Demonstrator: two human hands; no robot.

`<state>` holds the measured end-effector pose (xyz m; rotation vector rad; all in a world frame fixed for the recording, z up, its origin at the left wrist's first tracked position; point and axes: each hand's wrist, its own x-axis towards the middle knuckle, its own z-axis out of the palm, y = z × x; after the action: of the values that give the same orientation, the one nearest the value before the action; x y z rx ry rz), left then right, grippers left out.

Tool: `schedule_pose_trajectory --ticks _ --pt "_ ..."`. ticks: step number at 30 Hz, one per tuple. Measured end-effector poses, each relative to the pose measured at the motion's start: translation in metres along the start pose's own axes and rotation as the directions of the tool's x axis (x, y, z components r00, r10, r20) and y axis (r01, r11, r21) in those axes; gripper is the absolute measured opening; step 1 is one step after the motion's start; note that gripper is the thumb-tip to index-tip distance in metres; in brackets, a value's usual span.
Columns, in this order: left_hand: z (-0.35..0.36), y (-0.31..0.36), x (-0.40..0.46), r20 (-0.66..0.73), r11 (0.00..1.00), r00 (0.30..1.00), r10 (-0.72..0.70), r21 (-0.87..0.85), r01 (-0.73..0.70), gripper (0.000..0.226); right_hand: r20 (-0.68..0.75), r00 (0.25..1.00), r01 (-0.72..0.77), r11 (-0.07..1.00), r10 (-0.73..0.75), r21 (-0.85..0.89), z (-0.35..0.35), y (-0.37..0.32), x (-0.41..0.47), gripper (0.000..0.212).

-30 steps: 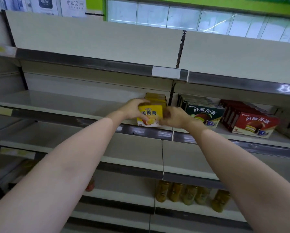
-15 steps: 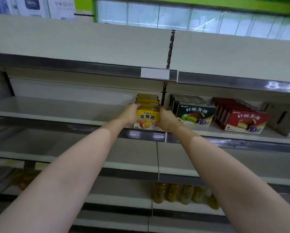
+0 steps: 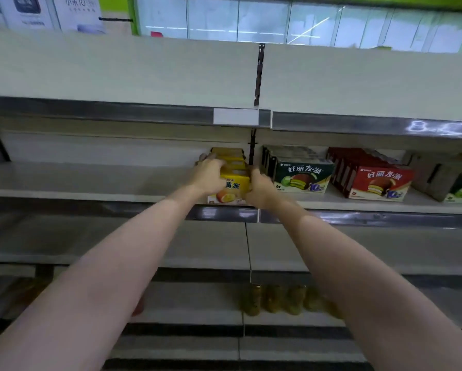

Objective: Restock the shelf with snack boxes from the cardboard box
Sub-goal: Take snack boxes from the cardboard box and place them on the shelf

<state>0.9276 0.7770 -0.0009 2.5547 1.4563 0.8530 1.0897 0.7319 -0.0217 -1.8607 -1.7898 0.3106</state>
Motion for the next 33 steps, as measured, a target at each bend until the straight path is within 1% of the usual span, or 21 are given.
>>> schedule_pose_trajectory --ticks 4,6,10,13,15,18,21,24,27,28,30,33 --pt "-0.006 0.017 -0.002 -0.040 1.000 0.999 0.025 0.014 -0.024 0.033 -0.102 0.995 -0.015 0.998 0.008 -0.064 -0.011 0.004 -0.011 0.041" --pt "-0.004 0.032 -0.006 -0.034 0.999 0.999 0.031 0.018 -0.030 0.024 -0.143 0.990 -0.007 0.996 -0.005 -0.086 -0.018 0.011 -0.019 0.032" --pt "0.010 0.070 -0.014 -0.002 0.997 0.999 0.053 -0.054 -0.053 0.014 -0.157 0.987 0.016 0.990 -0.038 -0.139 -0.038 0.034 -0.046 0.029" --pt "0.024 0.110 -0.024 0.040 0.992 0.993 0.108 -0.069 -0.105 0.015 -0.129 0.992 -0.017 0.984 -0.007 -0.179 -0.058 0.060 -0.075 0.024" --pt "0.038 0.143 -0.031 0.088 0.989 0.988 0.127 -0.087 -0.120 0.017 -0.148 0.989 -0.041 0.982 0.014 -0.185 -0.075 0.081 -0.096 0.024" --pt "0.066 0.195 -0.047 0.144 0.983 0.976 0.164 -0.108 -0.150 0.016 -0.187 0.978 -0.123 0.977 0.090 -0.176 -0.095 0.122 -0.136 0.021" --pt "0.103 0.251 -0.069 0.227 0.976 0.953 0.199 -0.135 -0.172 0.015 -0.174 0.963 -0.237 0.953 0.205 -0.187 -0.108 0.177 -0.190 0.019" --pt "0.146 0.307 -0.095 0.328 0.961 0.908 0.262 -0.174 -0.215 0.014 -0.164 0.924 -0.371 0.916 0.347 -0.155 -0.127 0.234 -0.247 0.021" --pt "0.189 0.369 -0.122 0.394 0.944 0.863 0.315 -0.228 -0.240 0.009 -0.207 0.866 -0.485 0.867 0.456 -0.117 -0.151 0.287 -0.310 0.018" --pt "0.200 0.393 -0.132 0.402 0.933 0.850 0.342 -0.254 -0.255 0.010 -0.232 0.843 -0.518 0.850 0.486 -0.102 -0.158 0.305 -0.331 0.016" --pt "0.222 0.440 -0.154 0.421 0.907 0.816 0.397 -0.315 -0.278 0.014 -0.284 0.791 -0.577 0.815 0.542 -0.055 -0.172 0.339 -0.377 0.019" --pt "0.254 0.506 -0.190 0.467 0.869 0.757 0.458 -0.413 -0.272 0.013 -0.307 0.709 -0.666 0.746 0.635 0.002 -0.193 0.380 -0.446 0.020"
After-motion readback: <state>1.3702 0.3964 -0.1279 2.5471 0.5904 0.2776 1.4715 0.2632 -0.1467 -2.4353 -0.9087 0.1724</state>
